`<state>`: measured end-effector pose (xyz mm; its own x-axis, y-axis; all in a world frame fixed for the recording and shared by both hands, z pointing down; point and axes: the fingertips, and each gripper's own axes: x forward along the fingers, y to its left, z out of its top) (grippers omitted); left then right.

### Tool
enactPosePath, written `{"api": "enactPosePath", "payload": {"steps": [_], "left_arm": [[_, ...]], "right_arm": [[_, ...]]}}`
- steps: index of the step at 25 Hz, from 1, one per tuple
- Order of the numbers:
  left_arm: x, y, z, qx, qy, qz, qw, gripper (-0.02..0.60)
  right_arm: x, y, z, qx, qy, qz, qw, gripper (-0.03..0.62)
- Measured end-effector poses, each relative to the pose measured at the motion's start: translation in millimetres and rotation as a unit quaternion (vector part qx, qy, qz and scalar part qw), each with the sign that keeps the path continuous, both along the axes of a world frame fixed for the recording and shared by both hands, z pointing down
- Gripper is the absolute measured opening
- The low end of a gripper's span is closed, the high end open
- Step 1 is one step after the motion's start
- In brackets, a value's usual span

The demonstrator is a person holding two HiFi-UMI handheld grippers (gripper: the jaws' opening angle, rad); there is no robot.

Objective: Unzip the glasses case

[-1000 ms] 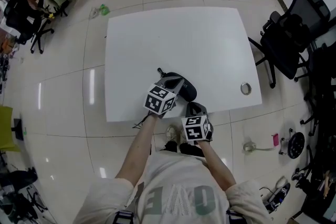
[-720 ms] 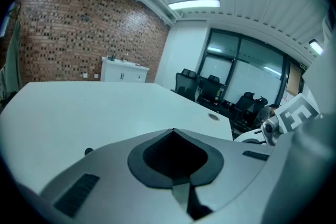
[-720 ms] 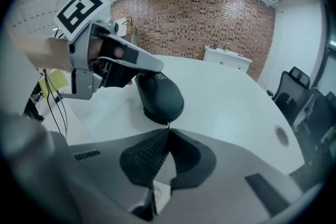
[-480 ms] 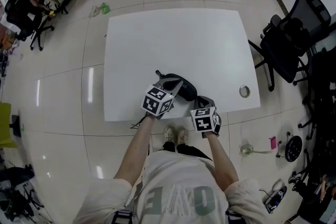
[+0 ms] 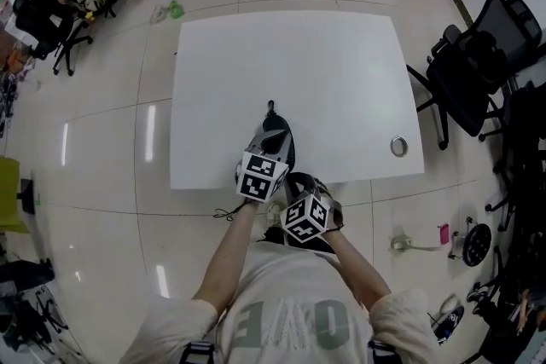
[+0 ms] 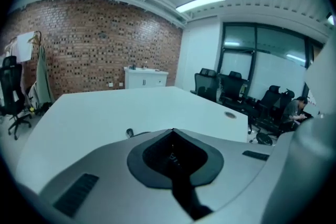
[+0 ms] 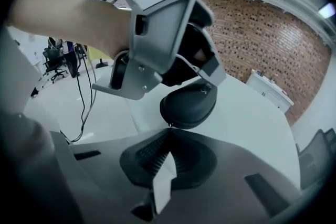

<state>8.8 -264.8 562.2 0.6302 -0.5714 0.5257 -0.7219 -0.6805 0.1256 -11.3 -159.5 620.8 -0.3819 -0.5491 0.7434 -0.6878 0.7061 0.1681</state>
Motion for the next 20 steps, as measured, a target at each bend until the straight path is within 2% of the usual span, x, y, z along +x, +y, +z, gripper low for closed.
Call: {"api": "enactPosePath", "payload": {"steps": [2,6,13,18,20], "left_arm": [[-5,6,6,-0.011,-0.009,-0.009,0.9999,-0.006],[-11,11,11,-0.022,0.011,-0.015,0.9996,-0.006],[-9,11,13,-0.016,0.017,-0.02,0.9995,-0.006],[-8,11,14,-0.013,0.025,-0.023,0.9993,-0.006],[-7,10,13,-0.017,0.03,-0.027,0.9991,-0.006]], "right_arm": [[-14,5,2,-0.007,-0.011,-0.008,1.0,0.0],[-20,7,8,-0.02,-0.025,-0.005,0.999,0.0],[-6,5,7,-0.028,-0.035,0.018,0.999,0.0],[19,-11,7,-0.035,-0.057,0.07,0.995,0.0],[28,-24,7,-0.03,-0.047,0.069,0.996,0.0]]}}
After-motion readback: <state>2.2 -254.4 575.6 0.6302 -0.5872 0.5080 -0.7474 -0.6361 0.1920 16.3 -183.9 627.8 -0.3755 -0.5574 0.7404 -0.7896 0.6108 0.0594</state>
